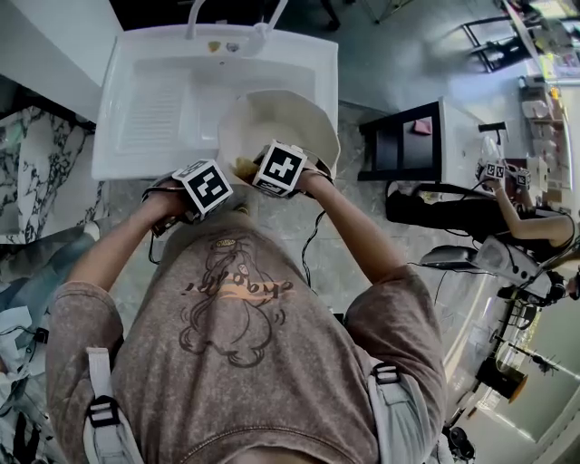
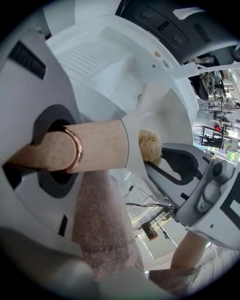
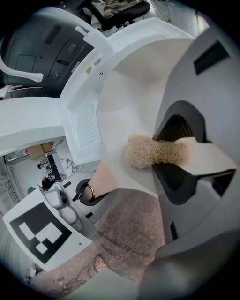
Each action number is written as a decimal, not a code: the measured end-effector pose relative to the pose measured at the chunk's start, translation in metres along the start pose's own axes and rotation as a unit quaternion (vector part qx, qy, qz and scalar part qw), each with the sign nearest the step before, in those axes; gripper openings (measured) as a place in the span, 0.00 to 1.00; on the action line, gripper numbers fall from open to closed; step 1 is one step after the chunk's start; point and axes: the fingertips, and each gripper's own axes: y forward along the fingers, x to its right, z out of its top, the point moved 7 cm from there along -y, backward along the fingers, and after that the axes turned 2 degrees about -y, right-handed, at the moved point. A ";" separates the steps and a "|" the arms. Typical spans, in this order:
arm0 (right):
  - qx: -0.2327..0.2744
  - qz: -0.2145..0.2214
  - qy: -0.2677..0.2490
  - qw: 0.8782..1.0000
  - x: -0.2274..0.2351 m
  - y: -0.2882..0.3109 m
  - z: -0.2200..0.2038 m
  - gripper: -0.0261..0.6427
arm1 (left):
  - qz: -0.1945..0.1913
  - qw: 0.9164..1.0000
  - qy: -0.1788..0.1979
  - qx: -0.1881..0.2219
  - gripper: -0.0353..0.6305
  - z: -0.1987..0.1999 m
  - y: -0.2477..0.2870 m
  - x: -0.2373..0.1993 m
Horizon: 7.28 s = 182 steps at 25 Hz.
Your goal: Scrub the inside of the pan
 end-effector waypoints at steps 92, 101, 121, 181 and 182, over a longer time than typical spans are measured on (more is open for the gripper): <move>-0.117 -0.099 0.077 0.985 0.081 -0.054 -0.102 0.27 | -0.032 0.999 -0.022 0.000 0.18 -0.003 -0.006 0.003; -0.111 -0.039 0.053 0.992 0.045 -0.041 -0.085 0.27 | -0.033 0.999 -0.021 -0.002 0.18 -0.004 -0.007 0.003; -0.090 0.024 -0.009 0.996 0.014 0.013 -0.027 0.27 | -0.040 0.999 -0.025 -0.004 0.18 -0.005 -0.005 0.005; -0.073 -0.094 0.102 0.988 0.125 0.049 0.008 0.26 | -0.068 0.998 -0.017 -0.002 0.21 -0.002 -0.008 0.012; -0.073 -0.096 0.106 0.987 0.126 0.049 0.005 0.26 | -0.068 0.998 -0.017 -0.003 0.21 -0.002 -0.008 0.012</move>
